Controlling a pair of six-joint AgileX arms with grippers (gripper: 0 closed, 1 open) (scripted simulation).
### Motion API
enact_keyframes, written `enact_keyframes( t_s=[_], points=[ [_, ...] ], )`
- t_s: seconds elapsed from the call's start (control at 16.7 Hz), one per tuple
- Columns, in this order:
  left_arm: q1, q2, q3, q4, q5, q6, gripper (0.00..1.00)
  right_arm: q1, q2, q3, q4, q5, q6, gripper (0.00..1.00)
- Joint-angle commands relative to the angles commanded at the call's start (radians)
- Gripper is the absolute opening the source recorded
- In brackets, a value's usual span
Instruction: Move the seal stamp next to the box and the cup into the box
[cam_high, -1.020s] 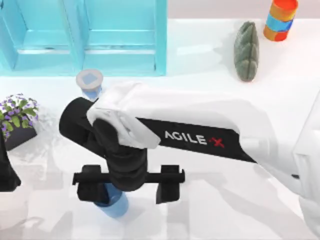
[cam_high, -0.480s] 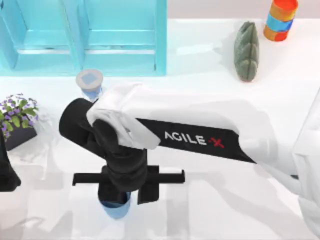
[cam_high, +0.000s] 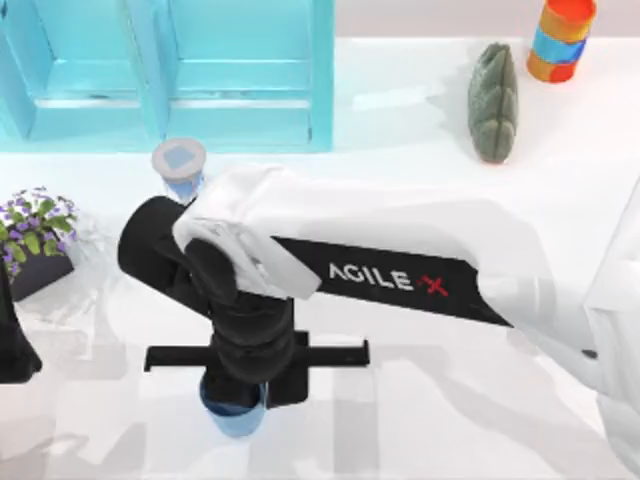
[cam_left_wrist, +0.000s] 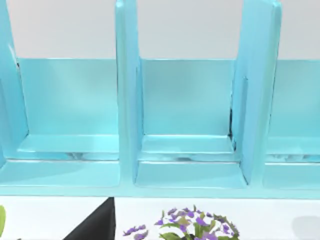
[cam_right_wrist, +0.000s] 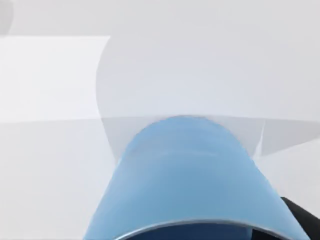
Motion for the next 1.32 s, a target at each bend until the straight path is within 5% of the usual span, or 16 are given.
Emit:
enact_keyframes(
  t_s=[0.78,1.32],
  points=[
    [0.000,0.000,0.000,0.000,0.000,0.000,1.00,-0.135,-0.384,-0.202,-0.176,-0.003,-0.138,0.00],
    [0.000,0.000,0.000,0.000,0.000,0.000,1.00,-0.201,-0.402,-0.217,-0.183,-0.004,-0.208,0.00]
  ],
)
